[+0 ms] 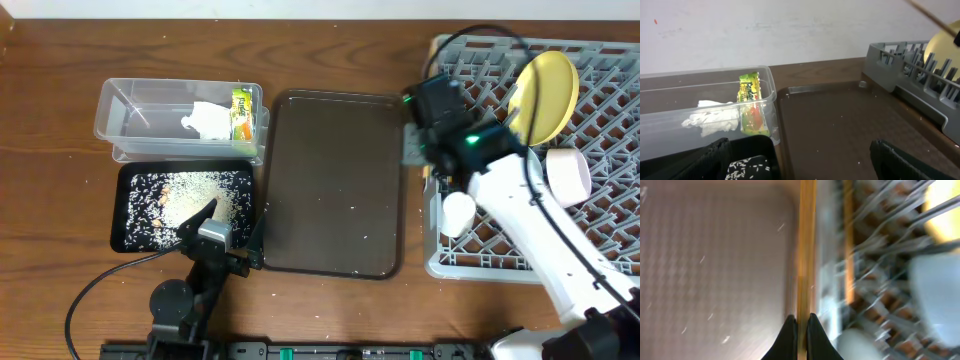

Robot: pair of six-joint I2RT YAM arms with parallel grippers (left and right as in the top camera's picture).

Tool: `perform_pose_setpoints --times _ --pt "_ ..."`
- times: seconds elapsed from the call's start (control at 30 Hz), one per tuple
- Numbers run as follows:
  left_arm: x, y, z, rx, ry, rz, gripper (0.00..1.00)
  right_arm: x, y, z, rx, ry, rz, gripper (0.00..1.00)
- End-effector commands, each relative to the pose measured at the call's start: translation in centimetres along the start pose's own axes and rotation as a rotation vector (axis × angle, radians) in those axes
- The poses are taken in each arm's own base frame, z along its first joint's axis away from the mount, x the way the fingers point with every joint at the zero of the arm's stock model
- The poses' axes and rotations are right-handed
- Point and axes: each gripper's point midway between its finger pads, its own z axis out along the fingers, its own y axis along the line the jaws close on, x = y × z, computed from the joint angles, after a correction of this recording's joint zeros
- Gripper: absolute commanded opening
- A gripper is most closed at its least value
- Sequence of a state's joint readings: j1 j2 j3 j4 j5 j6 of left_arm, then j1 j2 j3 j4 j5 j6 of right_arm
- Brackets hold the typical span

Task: Sort waste into correct bins and load items into the dishwasher rack
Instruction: 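Place the chopstick upright into the dish rack's left edge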

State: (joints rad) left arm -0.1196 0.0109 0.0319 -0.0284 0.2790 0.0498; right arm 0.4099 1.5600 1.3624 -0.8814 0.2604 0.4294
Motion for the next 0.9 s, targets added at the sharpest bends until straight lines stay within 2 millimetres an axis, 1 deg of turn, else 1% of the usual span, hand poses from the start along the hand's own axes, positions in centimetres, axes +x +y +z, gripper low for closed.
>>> perform_pose_setpoints --times 0.0,0.07,0.1,0.17,0.2,0.23,0.27,0.33,0.37,0.47,0.53,0.63,0.73,0.8,0.87 --pt "1.5 -0.2 0.2 0.011 0.035 -0.006 0.91 -1.6 -3.8 0.8 0.079 -0.012 -0.024 0.01" --pt "1.5 -0.2 0.2 0.011 0.035 -0.006 0.91 -1.8 -5.3 2.4 0.086 0.018 -0.035 0.01" --pt "1.5 -0.2 0.2 0.011 0.035 -0.006 0.91 -1.8 -5.8 3.2 0.078 0.035 -0.045 0.01" --pt "1.5 -0.2 0.2 0.011 0.035 -0.006 0.91 -1.4 -6.0 4.9 0.045 0.077 -0.060 0.01" --pt "1.5 -0.2 0.2 0.011 0.035 -0.006 0.91 -1.0 -5.6 5.7 0.012 0.106 -0.075 0.10" --pt "1.5 -0.2 0.2 0.011 0.035 -0.006 0.91 -0.6 -5.2 6.0 -0.014 0.123 -0.083 0.25" --pt "1.5 -0.2 0.2 0.011 0.035 -0.006 0.91 -0.5 -4.8 6.0 -0.039 0.130 -0.087 0.33" --pt "1.5 -0.2 0.2 0.011 0.035 -0.006 0.91 -0.6 -4.1 5.4 -0.071 0.121 -0.084 0.41" --pt "1.5 -0.2 0.2 0.011 0.035 -0.006 0.91 -1.0 -3.9 4.8 -0.079 0.103 -0.074 0.42" --pt "1.5 -0.2 0.2 0.011 0.035 -0.006 0.91 -2.6 -3.0 1.6 -0.134 0.019 -0.063 0.44" --pt "1.5 -0.2 0.2 0.011 0.035 -0.006 0.91 -3.8 -2.7 -1.6 -0.174 -0.063 -0.059 0.45" --pt "1.5 -0.2 0.2 0.011 0.035 -0.006 0.91 -4.8 -2.3 -7.0 -0.242 -0.188 -0.062 0.47" --pt "1.5 -0.2 0.2 0.011 0.035 -0.006 0.91 -4.9 -1.2 -12.7 -0.352 -0.309 -0.099 0.50" --pt "1.5 -0.2 0.2 0.011 0.035 -0.006 0.91 -4.4 -0.9 -16.1 -0.404 -0.376 -0.119 0.52" --pt "1.5 -0.2 0.2 0.011 0.035 -0.006 0.91 -3.5 -1.1 -18.7 -0.426 -0.426 -0.130 0.62"
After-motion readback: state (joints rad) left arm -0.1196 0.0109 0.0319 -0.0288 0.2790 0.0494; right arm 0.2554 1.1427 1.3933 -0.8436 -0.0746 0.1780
